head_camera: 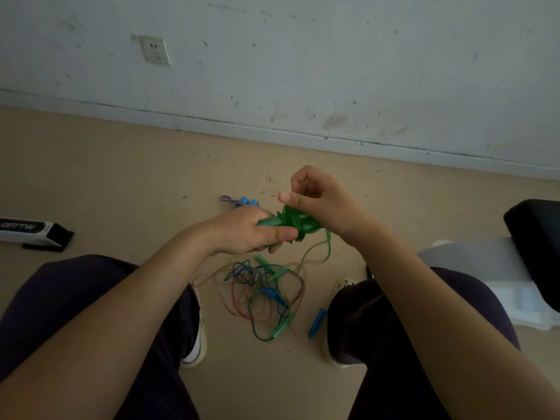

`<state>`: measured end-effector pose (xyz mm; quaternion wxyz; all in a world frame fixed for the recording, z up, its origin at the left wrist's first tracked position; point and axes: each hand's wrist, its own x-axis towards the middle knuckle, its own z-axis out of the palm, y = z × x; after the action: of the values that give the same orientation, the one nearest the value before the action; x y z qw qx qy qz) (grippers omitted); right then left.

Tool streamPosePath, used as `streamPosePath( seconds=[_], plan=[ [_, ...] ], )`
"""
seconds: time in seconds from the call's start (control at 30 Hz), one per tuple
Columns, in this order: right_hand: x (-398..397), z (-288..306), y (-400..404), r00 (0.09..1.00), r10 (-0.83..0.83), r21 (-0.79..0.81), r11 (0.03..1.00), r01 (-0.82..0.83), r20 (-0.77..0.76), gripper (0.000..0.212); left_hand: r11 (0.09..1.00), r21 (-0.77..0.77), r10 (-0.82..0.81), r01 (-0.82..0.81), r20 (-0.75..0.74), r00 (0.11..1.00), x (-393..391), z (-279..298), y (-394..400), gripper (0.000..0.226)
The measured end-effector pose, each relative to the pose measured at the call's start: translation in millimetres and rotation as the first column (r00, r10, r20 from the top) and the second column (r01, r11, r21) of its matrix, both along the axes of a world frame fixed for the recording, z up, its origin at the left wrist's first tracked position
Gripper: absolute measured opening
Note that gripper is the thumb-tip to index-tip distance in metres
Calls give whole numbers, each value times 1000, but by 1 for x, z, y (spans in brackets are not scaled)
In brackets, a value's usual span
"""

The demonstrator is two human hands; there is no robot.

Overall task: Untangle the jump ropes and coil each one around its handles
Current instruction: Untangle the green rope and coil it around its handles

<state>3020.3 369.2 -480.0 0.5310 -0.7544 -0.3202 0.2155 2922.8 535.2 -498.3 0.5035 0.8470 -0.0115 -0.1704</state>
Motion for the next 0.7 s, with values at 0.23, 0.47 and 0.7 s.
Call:
streamPosePath(
  seconds=[0.23,0.47,0.7],
  plan=[
    [-3,3,-1,983,-24,50,998,34,-179,28,975,-114,193,-189,31,981,1,7,3,62],
    [-1,7,-2,963,38,107,994,-10,-266,39,898,-237,391,-371,43,919,1,11,-3,54],
    [-10,6,2,996,-15,-192,981,32,91,18,773,-121,632,-622,64,773,5,8,7,52]
  ],
)
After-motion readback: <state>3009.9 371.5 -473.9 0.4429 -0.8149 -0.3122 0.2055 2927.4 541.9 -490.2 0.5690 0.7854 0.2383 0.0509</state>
